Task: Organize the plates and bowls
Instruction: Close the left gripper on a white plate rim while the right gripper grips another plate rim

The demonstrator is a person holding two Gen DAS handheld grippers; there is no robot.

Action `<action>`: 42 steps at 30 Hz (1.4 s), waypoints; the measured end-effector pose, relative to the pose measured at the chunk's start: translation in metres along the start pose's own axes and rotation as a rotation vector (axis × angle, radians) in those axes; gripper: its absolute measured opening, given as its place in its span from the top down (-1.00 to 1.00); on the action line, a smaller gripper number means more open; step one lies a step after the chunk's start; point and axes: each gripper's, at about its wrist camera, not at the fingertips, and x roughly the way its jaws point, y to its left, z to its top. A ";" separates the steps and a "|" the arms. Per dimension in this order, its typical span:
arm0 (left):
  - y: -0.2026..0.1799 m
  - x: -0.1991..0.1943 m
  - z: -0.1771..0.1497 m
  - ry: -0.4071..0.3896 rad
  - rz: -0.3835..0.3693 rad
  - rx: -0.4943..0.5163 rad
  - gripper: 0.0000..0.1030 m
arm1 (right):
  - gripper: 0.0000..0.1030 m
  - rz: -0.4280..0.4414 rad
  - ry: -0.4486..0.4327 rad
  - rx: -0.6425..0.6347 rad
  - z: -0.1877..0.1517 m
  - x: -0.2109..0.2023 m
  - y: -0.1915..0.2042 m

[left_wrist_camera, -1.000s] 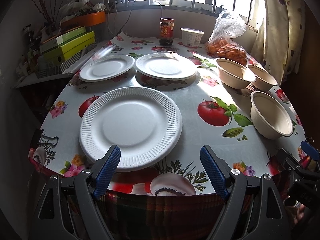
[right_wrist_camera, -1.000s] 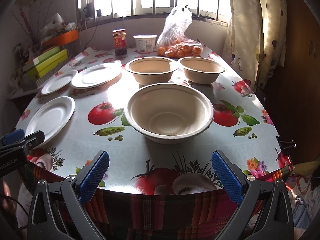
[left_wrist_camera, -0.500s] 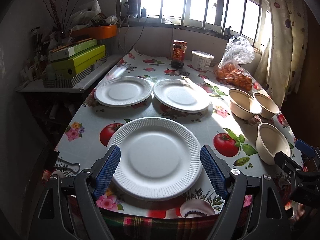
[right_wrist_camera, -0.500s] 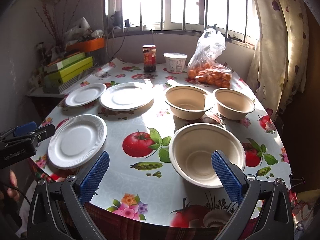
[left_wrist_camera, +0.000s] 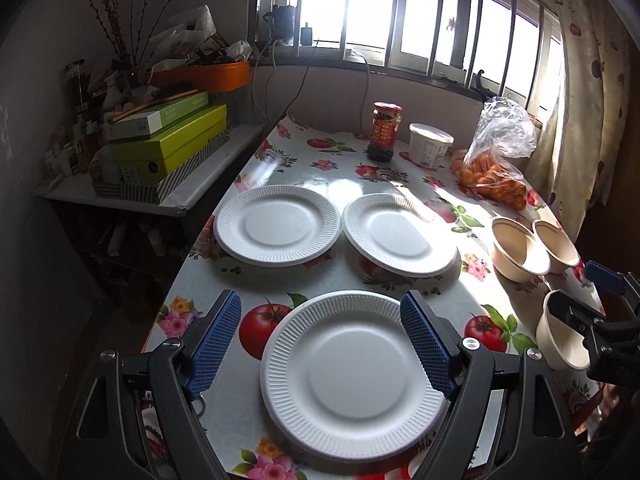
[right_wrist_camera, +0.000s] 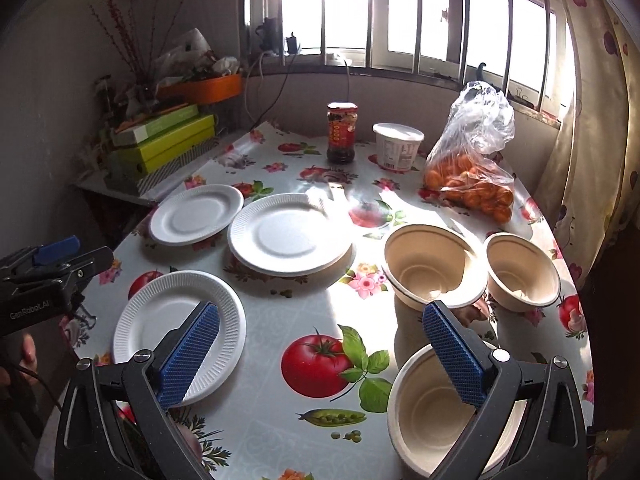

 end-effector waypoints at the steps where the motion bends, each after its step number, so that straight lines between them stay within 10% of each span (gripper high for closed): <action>1: 0.000 0.003 0.004 -0.002 0.001 0.000 -0.60 | -1.00 0.003 0.006 -0.006 0.005 0.003 -0.001; 5: -0.007 0.013 0.019 -0.005 0.076 0.031 -0.60 | -0.99 0.033 0.024 -0.019 0.025 0.018 -0.008; 23: -0.025 0.088 0.057 0.147 -0.017 -0.015 -0.59 | -0.90 0.144 0.145 -0.093 0.100 0.109 -0.045; 42: -0.028 0.162 0.064 0.293 -0.018 -0.088 -0.31 | -0.18 0.216 0.354 -0.072 0.120 0.224 -0.073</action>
